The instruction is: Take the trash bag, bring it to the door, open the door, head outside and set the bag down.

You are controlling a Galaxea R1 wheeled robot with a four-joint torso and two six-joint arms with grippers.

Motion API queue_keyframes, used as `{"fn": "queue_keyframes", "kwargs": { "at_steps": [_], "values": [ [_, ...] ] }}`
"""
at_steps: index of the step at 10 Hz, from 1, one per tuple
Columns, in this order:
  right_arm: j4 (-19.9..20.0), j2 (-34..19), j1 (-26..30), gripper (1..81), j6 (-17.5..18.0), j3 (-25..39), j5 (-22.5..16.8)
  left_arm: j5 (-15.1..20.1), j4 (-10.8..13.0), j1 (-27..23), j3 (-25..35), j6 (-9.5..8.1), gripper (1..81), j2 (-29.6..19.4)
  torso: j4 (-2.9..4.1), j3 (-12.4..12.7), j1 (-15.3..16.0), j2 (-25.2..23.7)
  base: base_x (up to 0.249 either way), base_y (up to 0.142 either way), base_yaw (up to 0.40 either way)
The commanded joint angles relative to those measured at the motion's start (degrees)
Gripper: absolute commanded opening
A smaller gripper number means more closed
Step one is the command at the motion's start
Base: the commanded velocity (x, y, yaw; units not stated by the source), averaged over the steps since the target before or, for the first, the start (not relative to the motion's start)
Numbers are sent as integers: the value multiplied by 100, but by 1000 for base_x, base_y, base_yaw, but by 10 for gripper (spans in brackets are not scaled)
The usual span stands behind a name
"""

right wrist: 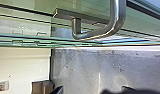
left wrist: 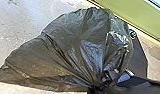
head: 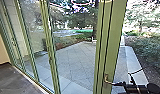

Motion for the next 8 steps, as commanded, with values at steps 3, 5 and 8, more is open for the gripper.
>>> {"fn": "queue_keyframes", "kwargs": {
  "at_steps": [3, 5, 8],
  "values": [
    [172, 73, 838, 811, 325, -658, -245, 242, -48, -399, -13, -20, 10, -18, 0, 0, 2, 2, 0, 0, 0],
    [172, 161, 917, 811, 412, -755, -236, 242, -48, -399, -13, -20, 10, -1, 0, -2, 2, 2, 0, 0, 0],
    [163, 538, 829, 811, 772, -991, -236, 242, -48, -399, -13, -20, 10, 17, 0, -2, 2, 2, 0, 0, 0]
  ]
}}
